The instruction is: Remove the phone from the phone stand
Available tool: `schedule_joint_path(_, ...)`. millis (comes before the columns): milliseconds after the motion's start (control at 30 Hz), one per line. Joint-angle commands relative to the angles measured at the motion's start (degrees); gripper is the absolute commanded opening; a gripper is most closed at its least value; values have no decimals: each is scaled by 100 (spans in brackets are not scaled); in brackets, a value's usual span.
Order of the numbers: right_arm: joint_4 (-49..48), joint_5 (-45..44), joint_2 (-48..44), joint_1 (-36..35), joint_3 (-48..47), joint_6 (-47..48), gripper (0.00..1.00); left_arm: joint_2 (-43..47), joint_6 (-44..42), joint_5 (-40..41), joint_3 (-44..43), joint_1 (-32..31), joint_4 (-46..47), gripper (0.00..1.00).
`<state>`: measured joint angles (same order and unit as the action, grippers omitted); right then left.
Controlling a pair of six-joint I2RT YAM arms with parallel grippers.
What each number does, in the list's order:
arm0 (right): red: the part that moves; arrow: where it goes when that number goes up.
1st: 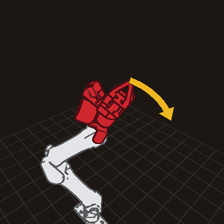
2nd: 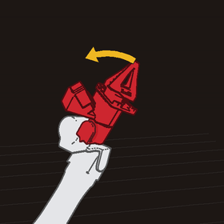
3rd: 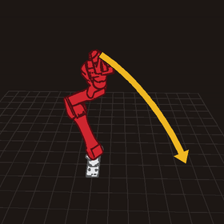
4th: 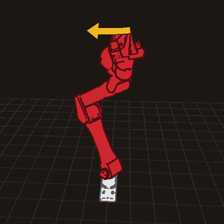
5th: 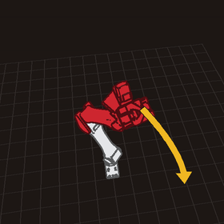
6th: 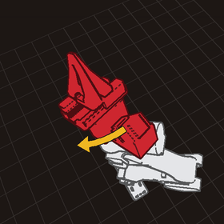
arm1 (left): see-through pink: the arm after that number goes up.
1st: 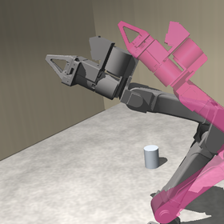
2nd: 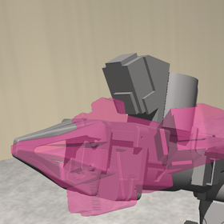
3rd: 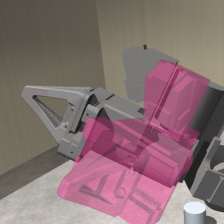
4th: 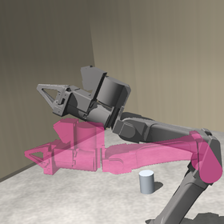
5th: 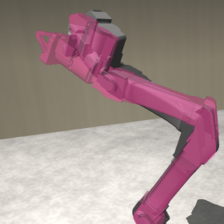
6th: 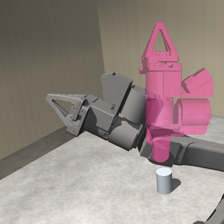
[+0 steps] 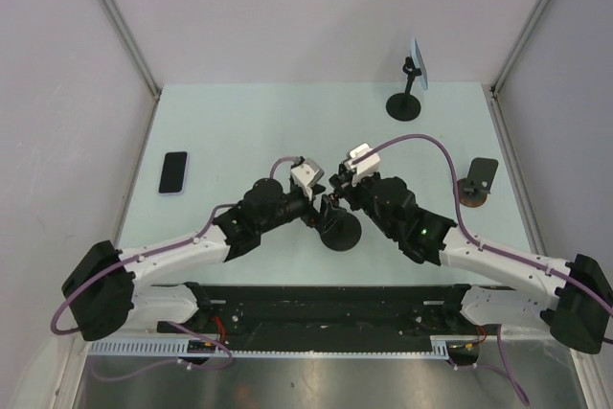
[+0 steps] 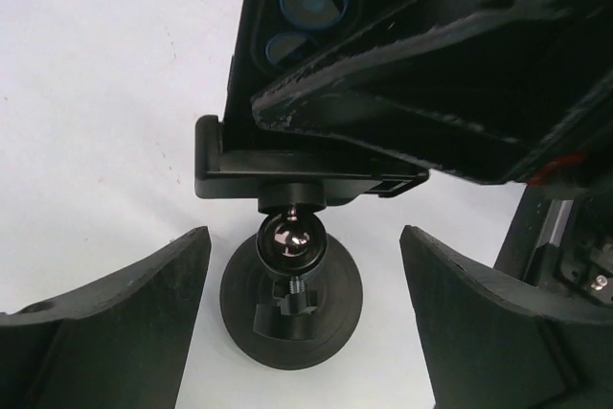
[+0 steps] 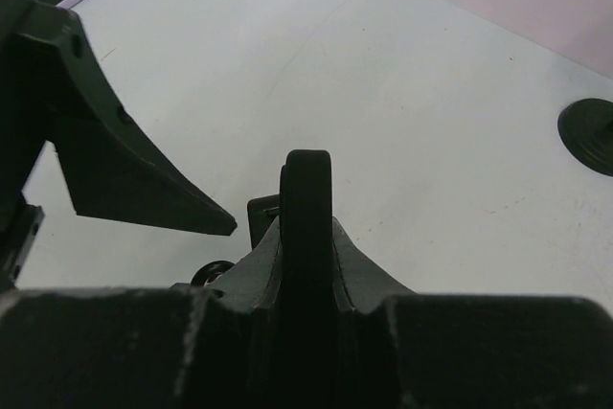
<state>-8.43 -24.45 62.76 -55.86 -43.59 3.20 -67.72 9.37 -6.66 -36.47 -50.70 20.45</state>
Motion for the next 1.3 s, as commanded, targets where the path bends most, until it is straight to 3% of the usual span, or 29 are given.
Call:
schedule_joint_path(0, -309, 344, -168, -57, -88, -127, 0, -328, -251, -188, -299, 25, 100, 84)
schedule_joint_path(333, -212, 476, -194, -162, -53, -109, 0, -839, -356, 15, -651, 25, 47, 74)
schedule_joint_path(433, -125, 476, -221, -224, -35, -109, 0, -909, -330, 68, -669, 25, 47, 56)
schedule_joint_path(467, -89, 450, -238, -233, -26, -101, 0, -909, -313, 190, -660, 25, 47, 36)
schedule_joint_path(533, 59, 310, -317, -285, -26, -22, 0, -866, -216, 471, -564, 25, 47, 8)
schedule_joint_path(567, 121, 239, -361, -294, -35, -4, 0, -804, -181, 620, -520, 25, 47, 0)
schedule_joint_path(800, 1454, -797, -783, -488, -140, 58, 0, -479, 170, 2570, -194, 139, -427, 0)
schedule_joint_path(1033, 2582, -1624, -450, -532, -579, -258, 0, -294, 522, 3775, -168, 139, -1148, 0)
schedule_joint_path(1167, 2575, -2090, -291, -541, -712, -478, 0, -13, 725, 3663, 86, 95, -1149, 0)
schedule_joint_path(1267, 2294, -2213, -168, -540, -764, -628, 0, 180, 610, 3558, 262, -273, -877, 0)
